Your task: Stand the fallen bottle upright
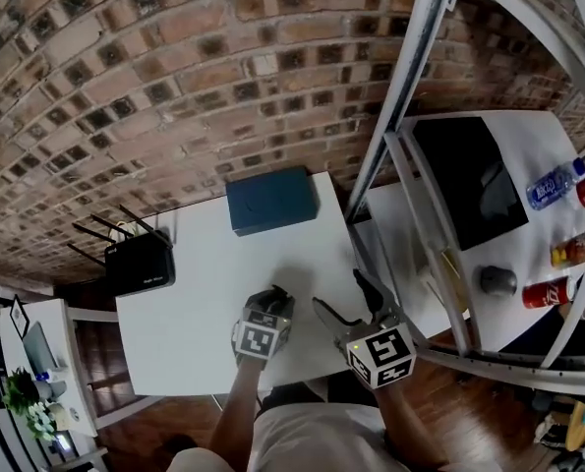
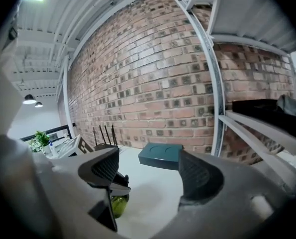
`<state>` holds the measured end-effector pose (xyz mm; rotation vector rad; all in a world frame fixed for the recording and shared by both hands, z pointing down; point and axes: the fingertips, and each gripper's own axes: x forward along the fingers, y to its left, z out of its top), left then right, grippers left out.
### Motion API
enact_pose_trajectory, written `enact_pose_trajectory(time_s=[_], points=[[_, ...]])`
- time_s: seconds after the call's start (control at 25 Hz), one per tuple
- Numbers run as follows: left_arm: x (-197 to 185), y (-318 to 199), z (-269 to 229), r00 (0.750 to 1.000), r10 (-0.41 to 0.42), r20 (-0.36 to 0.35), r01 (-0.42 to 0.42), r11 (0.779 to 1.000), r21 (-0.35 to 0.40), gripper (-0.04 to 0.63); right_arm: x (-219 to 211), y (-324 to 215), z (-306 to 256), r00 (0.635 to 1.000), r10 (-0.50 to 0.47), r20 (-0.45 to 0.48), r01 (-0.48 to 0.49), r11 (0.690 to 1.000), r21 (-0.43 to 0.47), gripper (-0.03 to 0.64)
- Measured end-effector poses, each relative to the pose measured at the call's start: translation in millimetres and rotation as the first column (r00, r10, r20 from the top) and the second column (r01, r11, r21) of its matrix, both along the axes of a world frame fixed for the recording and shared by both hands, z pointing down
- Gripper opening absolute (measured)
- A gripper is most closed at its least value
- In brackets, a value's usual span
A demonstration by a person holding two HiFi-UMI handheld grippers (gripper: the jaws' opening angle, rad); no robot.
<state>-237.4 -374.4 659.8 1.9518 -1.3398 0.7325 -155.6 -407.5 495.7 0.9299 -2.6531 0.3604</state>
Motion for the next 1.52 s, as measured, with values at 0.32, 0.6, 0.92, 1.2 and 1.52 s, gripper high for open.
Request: enact_pose_trajectory(time_s=[0.32, 0.6, 0.92, 1.2, 1.52], points=[[-24.8, 39.3, -22.9, 0.975, -0.222, -0.023, 0.219, 0.939, 0.266, 0.141, -31.0, 20.5, -8.0, 0.993, -0.113, 0.016, 0.113, 0.993, 0.016, 0.360], [-17.8, 61.3, -23.7, 0.947, -0.320, 0.019, 0.288, 0.876, 0.387, 0.142, -32.5, 40.3, -13.2, 0.979, -0.202, 0.022, 0.201, 0.979, 0.036, 0.360], [-1.9, 76.3, -15.1, 0.922, -0.380, 0.077, 0.314, 0.847, 0.429, 0.153, -5.1, 72.9, -15.6, 0.957, -0.289, 0.030, 0.287, 0.956, 0.060, 0.360], [3.9, 97.4, -23.0, 0.850, -0.523, -0.053, 0.497, 0.765, 0.409, 0.364, 37.9, 87.3, -6.1, 0.953, -0.295, 0.064, 0.294, 0.955, 0.033, 0.360], [26.0, 162.5, -128.9, 0.828, -0.556, -0.066, 0.494, 0.669, 0.556, 0.341, 52.3, 116.5, -29.1, 0.954, -0.266, 0.141, 0.255, 0.963, 0.090, 0.360]])
